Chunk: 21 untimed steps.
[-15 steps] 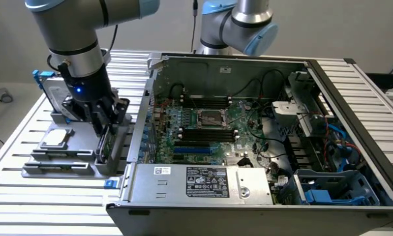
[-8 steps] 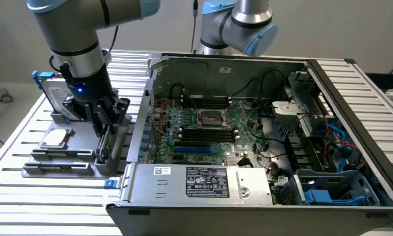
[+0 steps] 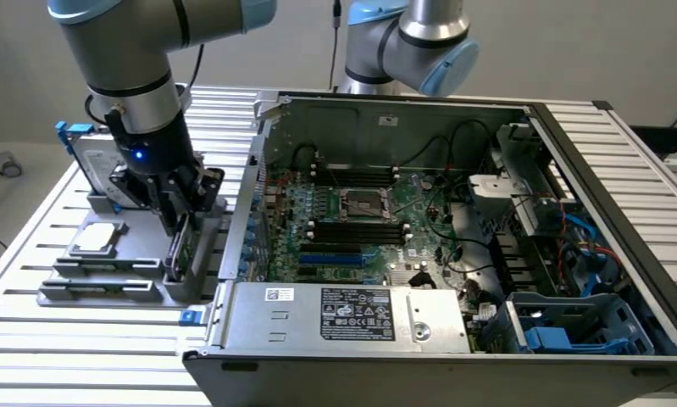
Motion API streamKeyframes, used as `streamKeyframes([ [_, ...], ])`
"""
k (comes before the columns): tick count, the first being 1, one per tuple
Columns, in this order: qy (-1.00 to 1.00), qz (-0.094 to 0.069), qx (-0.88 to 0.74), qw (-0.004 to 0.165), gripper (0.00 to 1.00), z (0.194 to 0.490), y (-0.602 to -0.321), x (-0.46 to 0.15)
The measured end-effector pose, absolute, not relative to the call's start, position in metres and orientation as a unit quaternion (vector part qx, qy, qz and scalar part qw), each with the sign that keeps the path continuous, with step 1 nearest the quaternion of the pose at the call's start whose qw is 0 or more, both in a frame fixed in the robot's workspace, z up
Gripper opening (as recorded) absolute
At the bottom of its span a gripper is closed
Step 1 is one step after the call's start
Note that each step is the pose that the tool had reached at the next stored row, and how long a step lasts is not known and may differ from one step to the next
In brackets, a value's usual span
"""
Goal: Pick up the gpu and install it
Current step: 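Pick up the gpu and move the gpu toward the slot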
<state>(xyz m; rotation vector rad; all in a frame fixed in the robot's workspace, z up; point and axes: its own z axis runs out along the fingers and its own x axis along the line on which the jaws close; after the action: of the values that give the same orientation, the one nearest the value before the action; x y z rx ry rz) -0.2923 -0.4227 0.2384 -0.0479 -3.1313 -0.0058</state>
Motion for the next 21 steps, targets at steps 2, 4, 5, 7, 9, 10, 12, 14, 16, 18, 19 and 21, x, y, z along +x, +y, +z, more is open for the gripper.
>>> streamKeyframes([
  [2,-1.0,-0.002,-0.013,0.005,0.42,0.2381,-0.4227,-0.2922],
  [4,-1.0,-0.002,-0.011,0.005,0.42,0.238,-0.4227,-0.292],
  [5,-1.0,-0.002,-0.011,0.005,0.42,0.238,-0.4227,-0.292],
  [7,-1.0,-0.002,-0.011,0.005,0.42,0.2379,-0.4226,-0.292],
  [9,-1.0,-0.002,-0.011,0.005,0.4,0.2378,-0.4226,-0.292],
  [10,-1.0,-0.002,-0.011,0.006,0.34,0.2378,-0.4226,-0.292],
  [12,-1.0,-0.002,-0.011,0.006,0.27,0.2378,-0.4226,-0.292],
  [14,-1.0,-0.002,-0.011,0.006,0.27,0.2378,-0.4225,-0.292],
  [16,-1.0,-0.002,-0.011,0.006,0.27,0.2378,-0.4225,-0.292],
  [18,-1.0,-0.002,-0.011,0.006,0.27,0.2378,-0.4225,-0.292],
  [19,-1.0,-0.002,-0.011,0.006,0.27,0.2377,-0.4225,-0.292],
  [21,-1.0,-0.002,-0.011,0.006,0.27,0.2378,-0.4225,-0.292],
])
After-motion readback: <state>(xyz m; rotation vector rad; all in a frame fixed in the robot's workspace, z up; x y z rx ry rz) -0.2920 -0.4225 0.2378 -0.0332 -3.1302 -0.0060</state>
